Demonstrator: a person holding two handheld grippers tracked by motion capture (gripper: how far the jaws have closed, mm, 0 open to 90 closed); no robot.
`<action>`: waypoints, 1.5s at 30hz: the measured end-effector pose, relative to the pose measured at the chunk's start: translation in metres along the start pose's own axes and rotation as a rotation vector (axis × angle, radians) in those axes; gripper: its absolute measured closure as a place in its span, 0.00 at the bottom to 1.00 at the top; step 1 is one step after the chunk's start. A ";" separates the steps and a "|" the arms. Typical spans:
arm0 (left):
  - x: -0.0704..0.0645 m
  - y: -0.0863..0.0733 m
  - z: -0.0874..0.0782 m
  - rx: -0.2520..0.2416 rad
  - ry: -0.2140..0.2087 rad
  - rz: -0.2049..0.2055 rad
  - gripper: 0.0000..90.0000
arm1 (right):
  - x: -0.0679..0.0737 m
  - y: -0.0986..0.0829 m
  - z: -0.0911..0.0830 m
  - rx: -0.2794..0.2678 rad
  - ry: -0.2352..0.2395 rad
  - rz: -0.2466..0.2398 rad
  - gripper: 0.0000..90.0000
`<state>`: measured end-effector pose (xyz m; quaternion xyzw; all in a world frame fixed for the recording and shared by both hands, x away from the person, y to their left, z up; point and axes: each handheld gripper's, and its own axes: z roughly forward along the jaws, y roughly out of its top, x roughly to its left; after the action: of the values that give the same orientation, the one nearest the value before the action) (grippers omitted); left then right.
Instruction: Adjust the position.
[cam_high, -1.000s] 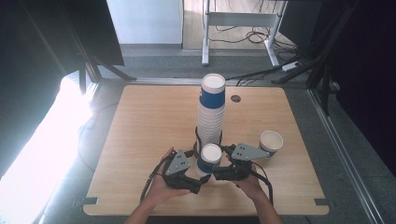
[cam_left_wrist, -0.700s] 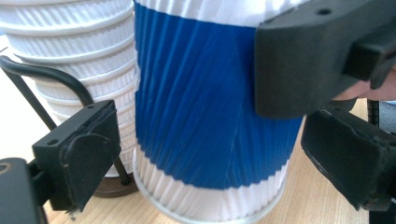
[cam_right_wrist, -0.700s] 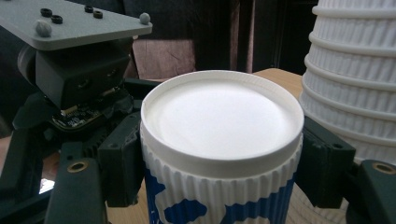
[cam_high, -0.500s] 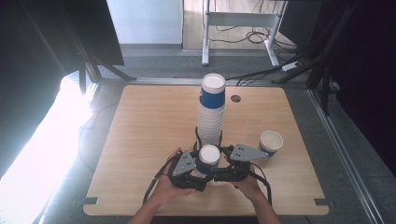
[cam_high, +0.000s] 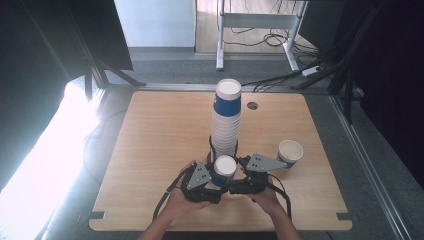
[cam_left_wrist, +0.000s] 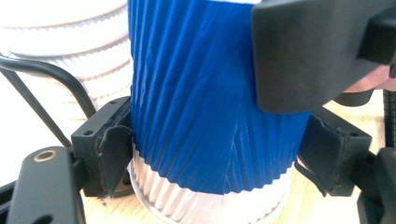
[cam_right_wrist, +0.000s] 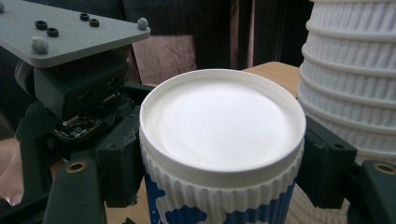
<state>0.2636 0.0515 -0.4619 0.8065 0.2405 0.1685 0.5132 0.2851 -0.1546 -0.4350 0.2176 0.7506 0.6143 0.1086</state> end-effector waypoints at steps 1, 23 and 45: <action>0.000 0.000 0.000 0.002 0.000 0.002 0.21 | 0.000 0.000 0.000 0.003 0.001 0.002 0.30; 0.003 -0.007 0.000 0.092 0.062 0.104 0.22 | -0.007 -0.003 -0.005 0.056 0.018 0.024 0.21; -0.002 -0.013 0.003 0.257 0.170 0.299 0.22 | -0.017 -0.009 -0.022 0.177 0.030 0.016 0.19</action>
<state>0.2608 0.0529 -0.4748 0.8749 0.1799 0.2781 0.3532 0.2889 -0.1827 -0.4407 0.2230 0.8019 0.5494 0.0728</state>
